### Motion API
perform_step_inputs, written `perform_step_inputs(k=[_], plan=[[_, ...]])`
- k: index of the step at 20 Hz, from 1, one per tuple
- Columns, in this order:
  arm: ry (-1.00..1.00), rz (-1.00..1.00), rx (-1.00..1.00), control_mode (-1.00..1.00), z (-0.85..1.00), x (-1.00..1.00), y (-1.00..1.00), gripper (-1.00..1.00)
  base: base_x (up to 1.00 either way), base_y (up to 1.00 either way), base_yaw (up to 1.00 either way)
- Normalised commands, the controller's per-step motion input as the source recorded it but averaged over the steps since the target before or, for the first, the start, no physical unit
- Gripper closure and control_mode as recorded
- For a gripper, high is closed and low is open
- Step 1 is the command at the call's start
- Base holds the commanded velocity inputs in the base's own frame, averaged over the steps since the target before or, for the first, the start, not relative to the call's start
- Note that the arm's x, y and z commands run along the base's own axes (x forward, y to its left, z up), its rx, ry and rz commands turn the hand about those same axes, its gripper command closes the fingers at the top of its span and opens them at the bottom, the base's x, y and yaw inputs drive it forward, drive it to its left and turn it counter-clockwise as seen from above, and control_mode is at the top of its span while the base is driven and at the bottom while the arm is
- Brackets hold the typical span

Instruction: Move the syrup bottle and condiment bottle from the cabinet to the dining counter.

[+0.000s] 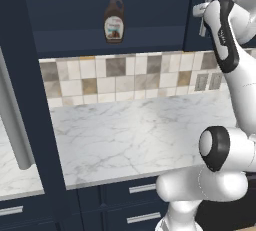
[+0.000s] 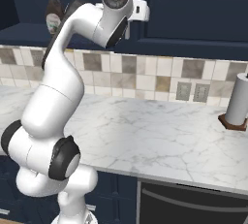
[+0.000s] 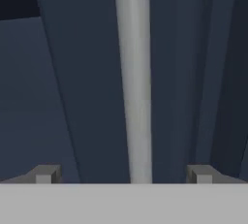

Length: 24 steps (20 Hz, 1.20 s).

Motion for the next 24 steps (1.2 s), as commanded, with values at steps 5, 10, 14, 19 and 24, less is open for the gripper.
perform_step_inputs(k=[5,10,14,19,24], plan=[[0.0,0.01,0.0,-1.0,-0.21,0.56,0.0,-1.0,0.0,0.0,0.0],[0.0,0.0,0.0,-1.0,-0.13,0.56,0.0,-1.0,0.0,0.0,0.0],[0.0,0.0,0.0,-1.0,-0.01,0.09,-0.01,1.0,0.0,0.0,0.0],[0.0,0.0,0.0,-1.0,0.0,0.0,0.0,1.0,0.0,0.0,0.0],[0.0,0.0,0.0,-1.0,0.0,-0.33,0.0,1.0,0.0,0.0,0.0]])
